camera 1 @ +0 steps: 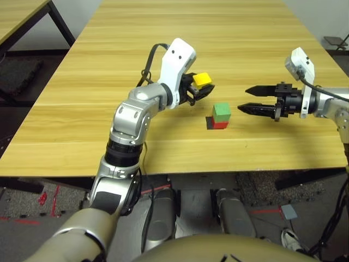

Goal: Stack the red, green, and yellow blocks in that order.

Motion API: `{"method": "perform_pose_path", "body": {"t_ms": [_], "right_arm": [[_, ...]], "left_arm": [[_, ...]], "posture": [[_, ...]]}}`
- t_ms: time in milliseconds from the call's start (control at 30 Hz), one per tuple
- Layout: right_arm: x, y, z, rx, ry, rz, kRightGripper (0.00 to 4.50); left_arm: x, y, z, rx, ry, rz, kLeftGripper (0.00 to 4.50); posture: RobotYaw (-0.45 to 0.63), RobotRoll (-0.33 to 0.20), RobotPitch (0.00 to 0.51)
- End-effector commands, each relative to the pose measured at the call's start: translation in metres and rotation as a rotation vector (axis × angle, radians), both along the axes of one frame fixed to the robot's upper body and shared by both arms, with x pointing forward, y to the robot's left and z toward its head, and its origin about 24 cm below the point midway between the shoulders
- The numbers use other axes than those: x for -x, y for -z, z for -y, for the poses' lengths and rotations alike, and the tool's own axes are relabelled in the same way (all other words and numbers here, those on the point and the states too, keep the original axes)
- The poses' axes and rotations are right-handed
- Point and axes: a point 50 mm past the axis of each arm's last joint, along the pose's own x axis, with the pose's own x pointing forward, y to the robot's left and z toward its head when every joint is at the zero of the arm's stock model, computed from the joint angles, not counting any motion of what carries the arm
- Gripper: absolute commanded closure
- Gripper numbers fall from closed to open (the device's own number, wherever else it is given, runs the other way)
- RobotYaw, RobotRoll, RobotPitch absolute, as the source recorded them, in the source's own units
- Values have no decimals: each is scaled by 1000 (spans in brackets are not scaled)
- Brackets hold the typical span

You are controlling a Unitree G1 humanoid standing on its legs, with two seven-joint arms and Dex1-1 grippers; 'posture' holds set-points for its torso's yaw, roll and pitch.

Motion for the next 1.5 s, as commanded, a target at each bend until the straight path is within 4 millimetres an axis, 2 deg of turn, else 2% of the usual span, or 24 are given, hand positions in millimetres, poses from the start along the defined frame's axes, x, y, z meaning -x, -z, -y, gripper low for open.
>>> {"method": "perform_pose_path", "body": {"t_ms": [33, 667, 1133, 1500], "right_arm": [[1, 1, -1, 8, -7, 1, 0], [22, -3, -3, -6, -85, -38, 0], [23, -2, -2, 3, -61, -44, 0], [24, -2, 1, 6, -41, -46, 0]], "left_arm": [[6, -2, 10, -1, 49, 32, 1712], [9, 14, 27, 21, 156, 5, 1715], [8, 16, 43, 27, 197, -7, 1715], [6, 23, 39, 13, 207, -9, 1716]], "posture": [[191, -182, 90], [144, -181, 117], [131, -179, 125], [127, -180, 129]]}}
